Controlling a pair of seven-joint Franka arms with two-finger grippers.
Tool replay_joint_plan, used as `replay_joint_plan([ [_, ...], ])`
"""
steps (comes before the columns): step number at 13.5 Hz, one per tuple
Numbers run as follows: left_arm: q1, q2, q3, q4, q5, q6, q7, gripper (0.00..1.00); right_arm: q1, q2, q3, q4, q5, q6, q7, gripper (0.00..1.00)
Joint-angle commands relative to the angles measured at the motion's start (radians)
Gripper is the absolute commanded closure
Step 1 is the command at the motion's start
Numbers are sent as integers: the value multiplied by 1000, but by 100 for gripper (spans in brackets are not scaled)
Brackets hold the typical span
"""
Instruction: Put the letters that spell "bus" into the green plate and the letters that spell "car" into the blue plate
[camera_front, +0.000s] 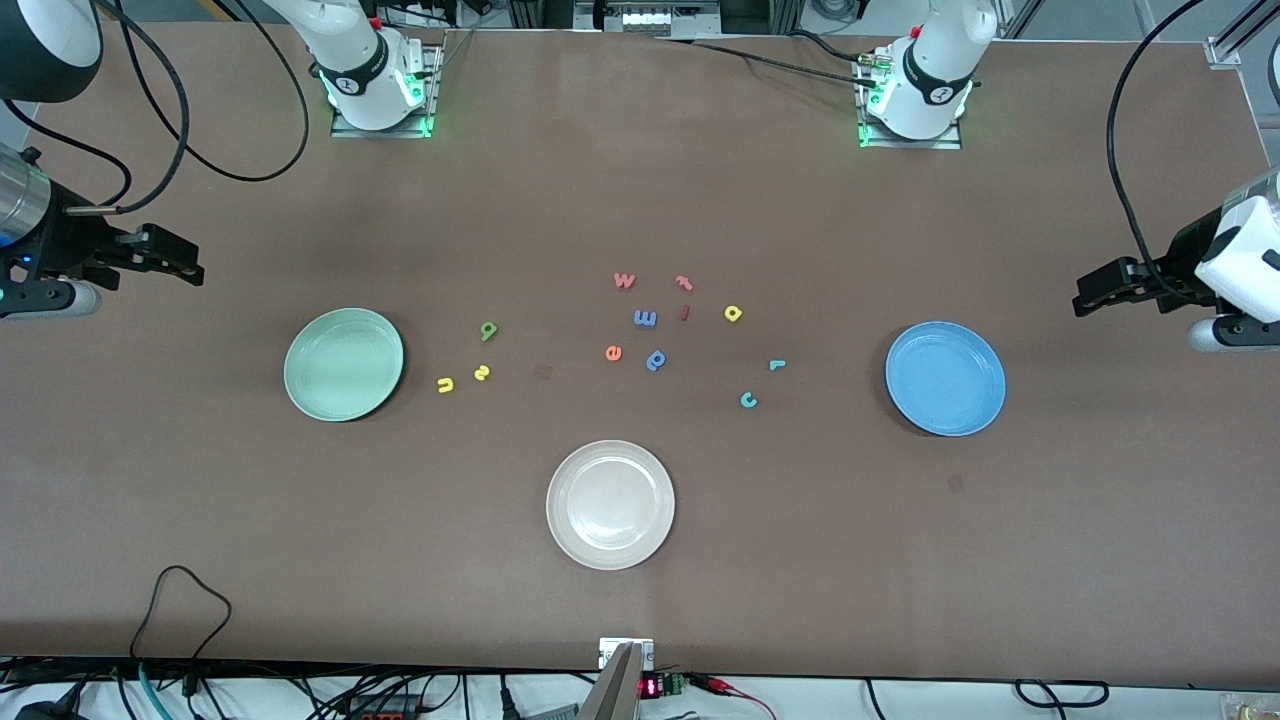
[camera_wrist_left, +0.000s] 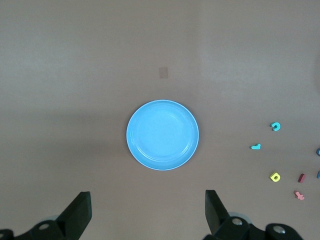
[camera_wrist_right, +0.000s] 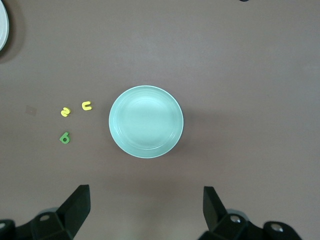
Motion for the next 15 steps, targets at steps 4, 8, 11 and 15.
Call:
replay_joint_plan([
  [4, 15, -33, -10, -31, -12, -5, 14, 0, -6, -2, 6, 6, -3, -3, -4, 0],
  [8, 15, -31, -10, -31, -14, -5, 15, 0, -3, 17, 8, 6, 6, -5, 2, 0],
  [11, 3, 17, -17, -37, -12, -8, 20, 0, 24, 47, 9, 6, 8, 0, 1, 0],
  [15, -119, 184, -37, -25, -14, 56, 34, 0, 119, 167, 9, 8, -8, 3, -3, 0],
])
